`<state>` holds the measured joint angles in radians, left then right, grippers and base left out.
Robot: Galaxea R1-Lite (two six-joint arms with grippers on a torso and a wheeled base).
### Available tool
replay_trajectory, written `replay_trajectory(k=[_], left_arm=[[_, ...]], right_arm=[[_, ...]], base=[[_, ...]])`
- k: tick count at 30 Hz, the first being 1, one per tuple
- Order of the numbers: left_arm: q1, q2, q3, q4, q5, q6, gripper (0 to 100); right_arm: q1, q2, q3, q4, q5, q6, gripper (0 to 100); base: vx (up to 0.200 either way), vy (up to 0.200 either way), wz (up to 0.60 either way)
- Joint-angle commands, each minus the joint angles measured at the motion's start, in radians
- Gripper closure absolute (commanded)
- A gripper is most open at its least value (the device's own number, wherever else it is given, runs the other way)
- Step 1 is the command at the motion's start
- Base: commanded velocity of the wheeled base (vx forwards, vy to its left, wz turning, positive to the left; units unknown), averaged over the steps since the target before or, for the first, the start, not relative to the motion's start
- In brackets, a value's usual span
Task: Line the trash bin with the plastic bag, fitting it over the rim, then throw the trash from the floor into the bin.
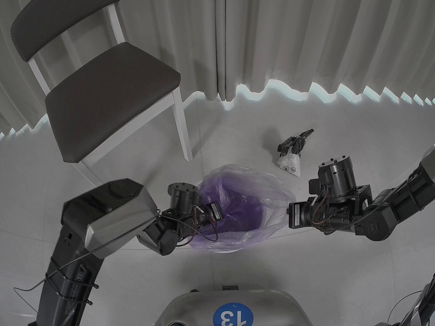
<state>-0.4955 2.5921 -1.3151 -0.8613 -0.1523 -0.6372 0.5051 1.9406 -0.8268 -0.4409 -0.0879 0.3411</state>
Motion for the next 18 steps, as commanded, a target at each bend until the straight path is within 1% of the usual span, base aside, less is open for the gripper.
replay_trajectory(k=[1,13,18], left_arm=[[0.037,-0.107,0.082,-0.032,-0.010,-0.007,100],[0.040,-0.119,0.082,-0.036,-0.010,-0.007,100],[0.077,-0.121,0.083,-0.038,-0.009,-0.012,100]], right_arm=[[-0.016,0.020,-0.003,-0.002,0.002,0.001,100],[-0.022,0.020,0.000,-0.002,0.002,0.001,100],[-0.030,0.021,0.003,-0.002,0.004,0.001,100]], base=[[0.000,0.000,0.00],[0.000,0.000,0.00],[0.000,0.000,0.00]])
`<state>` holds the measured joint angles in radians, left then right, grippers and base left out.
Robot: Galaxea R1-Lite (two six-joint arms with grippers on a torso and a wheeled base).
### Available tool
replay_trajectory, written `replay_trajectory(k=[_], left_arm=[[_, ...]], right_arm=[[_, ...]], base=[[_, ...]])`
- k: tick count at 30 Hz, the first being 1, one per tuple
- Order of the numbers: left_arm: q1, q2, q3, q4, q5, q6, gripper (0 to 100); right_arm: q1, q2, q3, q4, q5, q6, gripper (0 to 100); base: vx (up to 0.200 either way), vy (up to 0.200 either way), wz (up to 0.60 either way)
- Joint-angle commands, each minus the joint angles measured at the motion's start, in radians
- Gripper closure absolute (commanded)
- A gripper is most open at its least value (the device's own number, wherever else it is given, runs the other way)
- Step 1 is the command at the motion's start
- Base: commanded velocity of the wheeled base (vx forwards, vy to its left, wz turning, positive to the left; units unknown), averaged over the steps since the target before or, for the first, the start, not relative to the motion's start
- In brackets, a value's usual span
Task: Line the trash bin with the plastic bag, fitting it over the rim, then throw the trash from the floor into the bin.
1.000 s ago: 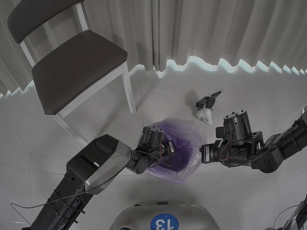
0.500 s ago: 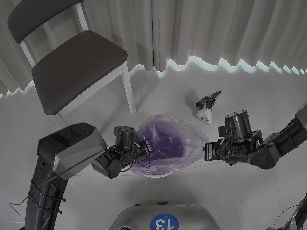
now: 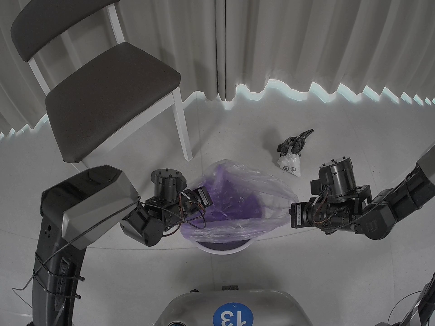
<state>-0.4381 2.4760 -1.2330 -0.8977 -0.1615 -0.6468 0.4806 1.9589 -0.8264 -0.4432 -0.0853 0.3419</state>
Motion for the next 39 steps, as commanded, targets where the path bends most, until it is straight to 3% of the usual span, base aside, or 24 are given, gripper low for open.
replay_trajectory(k=[1,7,13,16,21,39], left_arm=[[0.036,-0.006,0.004,-0.009,0.000,-0.004,100],[0.059,-0.032,0.076,-0.150,-0.007,-0.085,100],[0.032,-0.104,0.106,-0.168,-0.061,-0.209,100],[-0.028,-0.117,0.098,-0.172,-0.073,-0.215,100],[-0.045,-0.114,0.096,-0.179,-0.069,-0.215,100],[0.099,-0.167,0.259,-0.379,-0.069,-0.229,100]], right_arm=[[-0.014,0.005,0.009,0.000,0.001,0.000,100],[-0.048,0.031,0.029,-0.003,0.006,0.003,100],[-0.054,0.055,0.047,-0.043,0.032,0.014,100],[-0.048,0.060,0.050,-0.065,0.032,0.017,100],[-0.047,0.057,0.050,-0.065,0.030,0.014,100],[-0.074,0.061,0.062,-0.071,0.033,0.016,100]], base=[[0.000,0.000,0.00],[0.000,0.000,0.00],[0.000,0.000,0.00],[0.000,0.000,0.00],[0.000,0.000,0.00],[0.000,0.000,0.00]])
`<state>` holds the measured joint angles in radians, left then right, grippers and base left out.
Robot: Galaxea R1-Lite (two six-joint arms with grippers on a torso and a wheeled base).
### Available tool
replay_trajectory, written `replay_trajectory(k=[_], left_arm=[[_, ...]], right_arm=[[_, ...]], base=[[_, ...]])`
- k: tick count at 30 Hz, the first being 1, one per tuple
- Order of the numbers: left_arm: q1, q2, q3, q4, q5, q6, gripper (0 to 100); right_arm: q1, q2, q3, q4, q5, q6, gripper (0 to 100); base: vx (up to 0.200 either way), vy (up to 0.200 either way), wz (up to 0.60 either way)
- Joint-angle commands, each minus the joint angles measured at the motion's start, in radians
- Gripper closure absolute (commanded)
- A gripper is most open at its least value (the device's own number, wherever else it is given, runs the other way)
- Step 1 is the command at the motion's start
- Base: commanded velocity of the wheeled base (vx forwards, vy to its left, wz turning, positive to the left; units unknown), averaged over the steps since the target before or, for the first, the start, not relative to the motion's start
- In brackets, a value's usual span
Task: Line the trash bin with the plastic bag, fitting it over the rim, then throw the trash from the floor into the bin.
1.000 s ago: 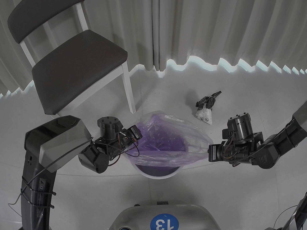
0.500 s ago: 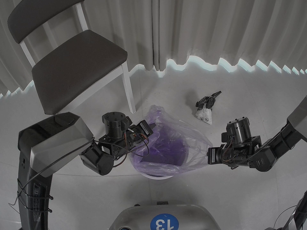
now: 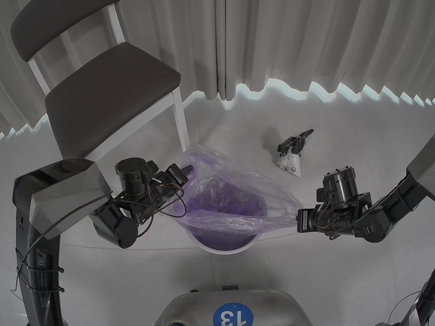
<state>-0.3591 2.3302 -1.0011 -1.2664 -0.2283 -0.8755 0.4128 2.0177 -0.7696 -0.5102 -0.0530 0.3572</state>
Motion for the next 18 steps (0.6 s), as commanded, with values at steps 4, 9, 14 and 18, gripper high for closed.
replay_trajectory(k=[4,9,14,18], left_arm=[[0.034,-0.035,0.050,-0.024,-0.005,0.001,100],[0.057,-0.038,0.044,-0.030,-0.009,0.001,100],[0.057,-0.034,0.052,-0.024,-0.032,0.012,100],[0.080,-0.019,0.058,-0.007,-0.046,0.055,100]], right_arm=[[-0.006,0.010,0.006,-0.011,0.001,-0.001,100],[-0.011,0.006,0.006,-0.011,0.001,-0.001,100],[-0.029,0.010,0.007,-0.011,0.001,-0.003,100],[-0.046,0.009,0.013,-0.013,0.001,-0.004,100]], base=[[0.000,0.000,0.00],[0.000,0.000,0.00],[0.000,0.000,0.00],[0.000,0.000,0.00]])
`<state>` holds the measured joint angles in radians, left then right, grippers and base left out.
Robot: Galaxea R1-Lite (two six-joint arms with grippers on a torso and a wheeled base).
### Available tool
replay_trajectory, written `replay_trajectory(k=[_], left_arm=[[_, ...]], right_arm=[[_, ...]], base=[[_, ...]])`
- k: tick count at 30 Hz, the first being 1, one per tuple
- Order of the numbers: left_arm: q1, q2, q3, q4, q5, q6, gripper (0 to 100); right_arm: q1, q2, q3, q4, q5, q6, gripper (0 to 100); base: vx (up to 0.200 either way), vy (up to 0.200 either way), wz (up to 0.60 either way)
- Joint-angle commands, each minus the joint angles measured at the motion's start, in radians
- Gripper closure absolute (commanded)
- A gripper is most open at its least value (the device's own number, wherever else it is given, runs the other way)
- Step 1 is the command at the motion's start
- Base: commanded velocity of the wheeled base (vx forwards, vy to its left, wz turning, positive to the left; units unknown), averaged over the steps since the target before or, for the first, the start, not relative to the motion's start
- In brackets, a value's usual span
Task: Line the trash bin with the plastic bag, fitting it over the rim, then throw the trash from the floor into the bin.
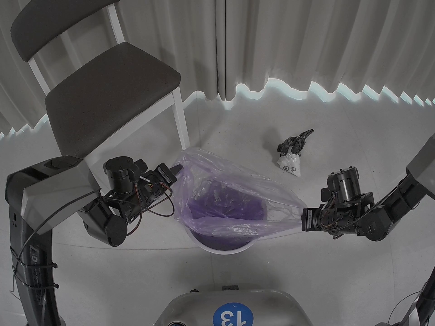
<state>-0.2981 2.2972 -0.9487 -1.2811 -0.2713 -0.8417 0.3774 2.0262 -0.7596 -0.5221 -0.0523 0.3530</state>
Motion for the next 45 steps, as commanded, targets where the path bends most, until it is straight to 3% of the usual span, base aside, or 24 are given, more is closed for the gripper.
replay_trajectory(k=[1,6,10,17,23,34,45], left_arm=[[0.031,0.019,0.005,0.020,-0.008,0.064,100],[0.080,-0.012,-0.002,0.164,-0.065,0.211,100],[0.102,-0.070,-0.022,0.272,-0.092,0.239,100],[0.145,-0.147,-0.047,0.465,-0.124,0.374,100],[0.140,-0.160,-0.045,0.493,-0.146,0.377,100],[0.042,-0.058,-0.114,0.477,-0.128,0.360,100],[-0.039,0.033,-0.213,0.479,-0.123,0.302,100]], right_arm=[[-0.015,-0.001,0.003,-0.001,0.000,0.000,100],[-0.020,-0.004,0.006,0.001,0.002,-0.002,100],[-0.020,-0.007,0.008,0.001,0.003,-0.003,100],[-0.037,-0.050,0.034,0.001,0.003,-0.017,100],[-0.037,-0.083,0.049,0.002,0.003,-0.039,100],[-0.037,-0.132,0.132,-0.016,0.003,-0.043,100],[0.063,-0.202,0.226,-0.064,0.003,-0.034,100]], base=[[0.000,0.000,0.00],[0.000,0.000,0.00],[0.000,0.000,0.00],[0.000,0.000,0.00],[0.000,0.000,0.00],[0.000,0.000,0.00],[0.000,0.000,0.00]])
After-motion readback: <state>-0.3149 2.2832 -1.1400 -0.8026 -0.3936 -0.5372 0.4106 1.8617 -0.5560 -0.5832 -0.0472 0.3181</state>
